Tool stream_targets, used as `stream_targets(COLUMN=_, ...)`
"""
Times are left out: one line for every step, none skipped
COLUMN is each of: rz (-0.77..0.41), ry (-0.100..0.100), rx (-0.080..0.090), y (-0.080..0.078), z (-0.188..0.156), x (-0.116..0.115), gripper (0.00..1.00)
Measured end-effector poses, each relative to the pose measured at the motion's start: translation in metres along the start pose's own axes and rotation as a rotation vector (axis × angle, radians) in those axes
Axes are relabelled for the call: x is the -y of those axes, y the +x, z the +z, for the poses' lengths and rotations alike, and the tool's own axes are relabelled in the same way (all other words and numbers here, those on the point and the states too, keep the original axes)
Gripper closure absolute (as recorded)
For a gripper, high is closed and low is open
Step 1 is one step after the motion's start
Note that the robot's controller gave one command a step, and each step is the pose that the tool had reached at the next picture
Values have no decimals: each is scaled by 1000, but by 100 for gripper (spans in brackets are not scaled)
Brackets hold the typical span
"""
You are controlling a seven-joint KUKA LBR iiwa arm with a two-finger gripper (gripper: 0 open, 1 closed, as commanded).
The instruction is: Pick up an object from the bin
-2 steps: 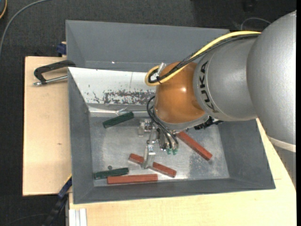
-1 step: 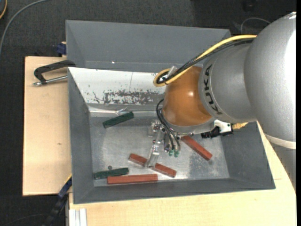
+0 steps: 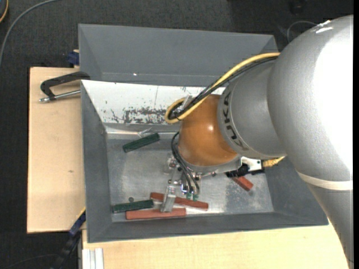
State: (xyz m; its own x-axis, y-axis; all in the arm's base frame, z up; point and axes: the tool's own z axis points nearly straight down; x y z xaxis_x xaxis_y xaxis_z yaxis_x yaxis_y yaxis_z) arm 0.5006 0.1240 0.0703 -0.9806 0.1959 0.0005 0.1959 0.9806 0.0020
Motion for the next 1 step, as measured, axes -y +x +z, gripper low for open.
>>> stream_targets(rz=4, ry=0, rx=1, y=-1, z=0, x=2, gripper=100)
